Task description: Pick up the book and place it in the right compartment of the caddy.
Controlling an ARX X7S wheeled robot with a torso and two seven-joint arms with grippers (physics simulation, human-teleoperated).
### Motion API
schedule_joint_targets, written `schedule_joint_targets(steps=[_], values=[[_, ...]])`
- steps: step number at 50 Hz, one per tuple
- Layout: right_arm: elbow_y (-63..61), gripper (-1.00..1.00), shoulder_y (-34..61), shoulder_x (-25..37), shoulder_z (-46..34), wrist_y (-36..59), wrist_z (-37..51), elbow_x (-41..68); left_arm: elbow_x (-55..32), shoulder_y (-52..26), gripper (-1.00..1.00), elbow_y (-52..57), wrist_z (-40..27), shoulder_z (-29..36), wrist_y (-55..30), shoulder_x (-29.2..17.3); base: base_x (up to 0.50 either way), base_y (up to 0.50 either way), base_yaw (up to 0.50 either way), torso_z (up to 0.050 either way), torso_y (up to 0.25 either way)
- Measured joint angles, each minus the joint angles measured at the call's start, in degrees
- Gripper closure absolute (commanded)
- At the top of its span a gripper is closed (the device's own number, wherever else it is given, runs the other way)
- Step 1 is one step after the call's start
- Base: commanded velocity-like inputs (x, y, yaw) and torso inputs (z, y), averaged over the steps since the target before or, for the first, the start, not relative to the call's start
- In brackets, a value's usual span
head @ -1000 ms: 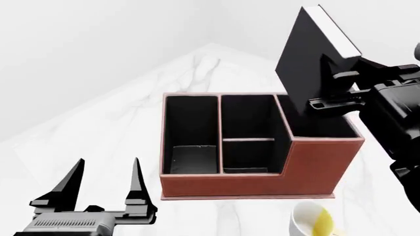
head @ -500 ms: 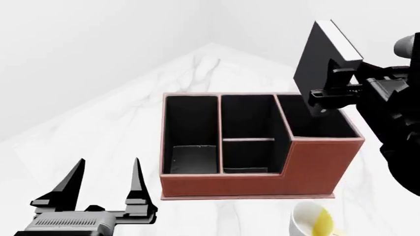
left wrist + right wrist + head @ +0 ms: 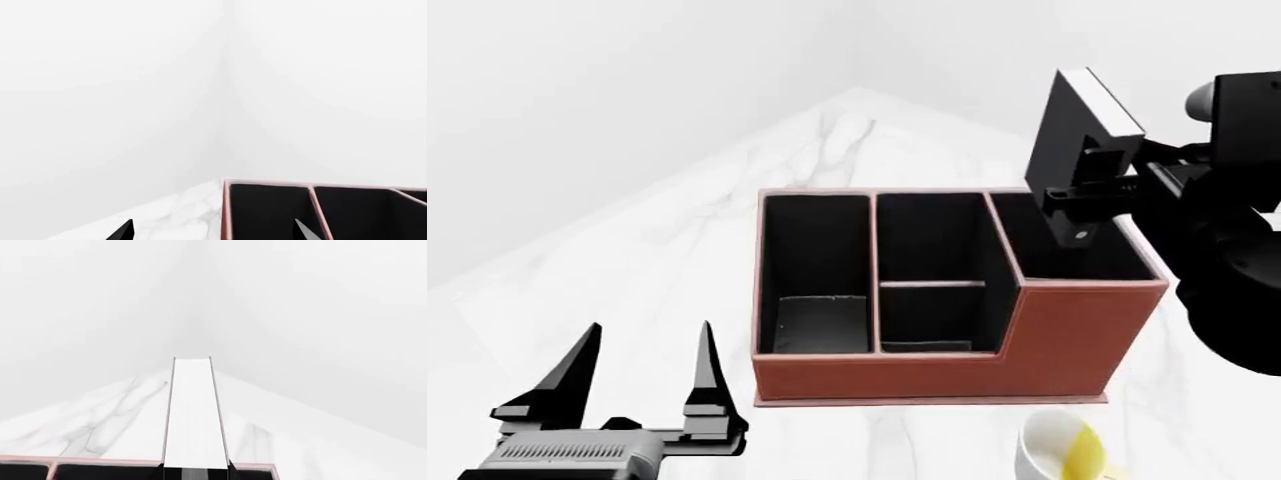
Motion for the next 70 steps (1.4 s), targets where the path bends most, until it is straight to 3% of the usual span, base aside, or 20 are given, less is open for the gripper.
schedule_joint_targets(steps=[70], values=[[8.3,1.0,-2.0,-3.0,-4.6,-3.5,-4.0,-6.8,-0.2,-0.3,-1.0,-0.2,-0.9,0.9,0.3,-0.8,0.0,0.0,0.0,0.0,0.002]])
